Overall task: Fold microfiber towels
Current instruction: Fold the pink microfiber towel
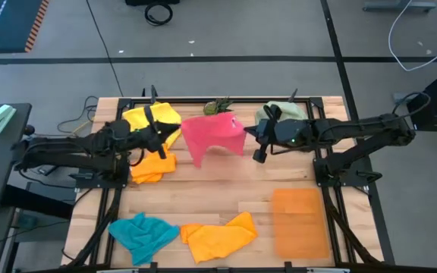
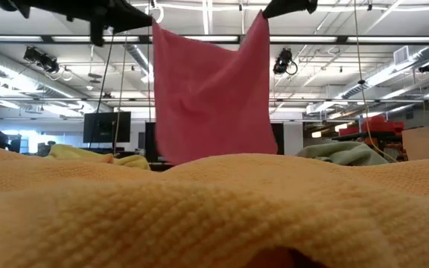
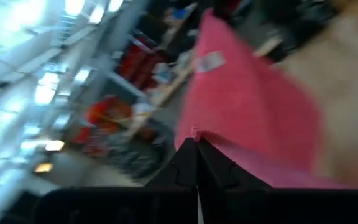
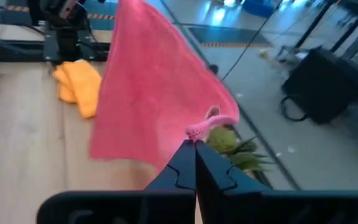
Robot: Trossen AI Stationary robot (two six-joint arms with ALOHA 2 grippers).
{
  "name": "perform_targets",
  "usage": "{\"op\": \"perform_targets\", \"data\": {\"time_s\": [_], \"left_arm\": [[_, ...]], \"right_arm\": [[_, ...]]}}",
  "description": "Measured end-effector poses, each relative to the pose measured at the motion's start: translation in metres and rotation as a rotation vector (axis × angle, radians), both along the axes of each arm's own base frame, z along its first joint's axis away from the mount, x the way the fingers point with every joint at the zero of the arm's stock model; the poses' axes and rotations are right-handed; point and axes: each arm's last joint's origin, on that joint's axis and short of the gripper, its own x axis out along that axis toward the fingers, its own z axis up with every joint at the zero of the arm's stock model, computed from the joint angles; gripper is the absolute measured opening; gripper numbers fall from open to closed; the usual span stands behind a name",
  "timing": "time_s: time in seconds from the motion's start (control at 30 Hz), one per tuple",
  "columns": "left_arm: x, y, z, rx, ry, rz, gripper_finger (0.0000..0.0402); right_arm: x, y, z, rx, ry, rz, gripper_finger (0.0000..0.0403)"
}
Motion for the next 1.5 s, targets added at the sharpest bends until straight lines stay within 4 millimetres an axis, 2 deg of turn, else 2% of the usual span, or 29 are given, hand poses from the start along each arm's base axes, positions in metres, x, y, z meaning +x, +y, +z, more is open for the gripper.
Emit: {"op": "perform_targets", "data": {"time_s": [0.1, 0.23, 0.37, 0.47, 0.6, 0.7, 0.83, 0.97, 1.07, 1.13, 1.3, 1.5], "left_arm": [[-0.004, -0.006, -0.007, -0.11, 0.053, -0.109, 0.0005], [-0.005, -0.022, -0.01, -0.187, 0.09, -0.303, 0.0003], [-0.008, -0.039, 0.001, -0.176, -0.005, -0.441, 0.0006], [-0.014, -0.047, 0.011, -0.139, -0.088, -0.501, 0.0004], [-0.018, -0.045, 0.01, -0.125, -0.066, -0.44, 0.0006], [-0.015, -0.036, -0.005, -0.162, 0.043, -0.324, 0.0007], [-0.005, -0.021, -0.047, -0.253, 0.195, -0.195, 0.0004], [-0.001, -0.006, -0.091, -0.259, 0.34, -0.102, 0.0009], [-0.001, 0.0, -0.114, -0.257, 0.447, -0.062, 0.0005], [0.0, 0.002, -0.122, -0.261, 0.482, -0.05, 0.0005], [0.006, 0.001, -0.123, -0.245, 0.516, -0.128, 0.0007], [0.009, -0.019, -0.116, -0.357, 0.522, -0.343, 0.0006]], "right_arm": [[0.001, 0.007, -0.004, 0.096, -0.002, 0.077, 0.0003], [0.003, 0.03, -0.007, 0.19, 0.003, 0.213, 0.0003], [0.002, 0.058, 0.001, 0.204, -0.083, 0.34, 0.0003], [-0.001, 0.069, 0.006, 0.189, -0.122, 0.379, 0.0003], [0.0, 0.059, -0.003, 0.174, -0.057, 0.263, 0.0003], [0.013, 0.04, -0.024, 0.198, 0.058, 0.132, 0.0003], [0.04, 0.011, -0.062, 0.196, 0.226, -0.013, 0.0003], [0.059, -0.014, -0.101, 0.219, 0.391, -0.093, 0.0003], [0.065, -0.029, -0.12, 0.278, 0.472, -0.115, 0.0003], [0.067, -0.036, -0.128, 0.295, 0.503, -0.116, 0.0003], [0.068, -0.036, -0.13, 0.246, 0.54, -0.064, 0.0003], [0.064, 0.003, -0.133, 0.282, 0.609, 0.117, 0.0003]]}}
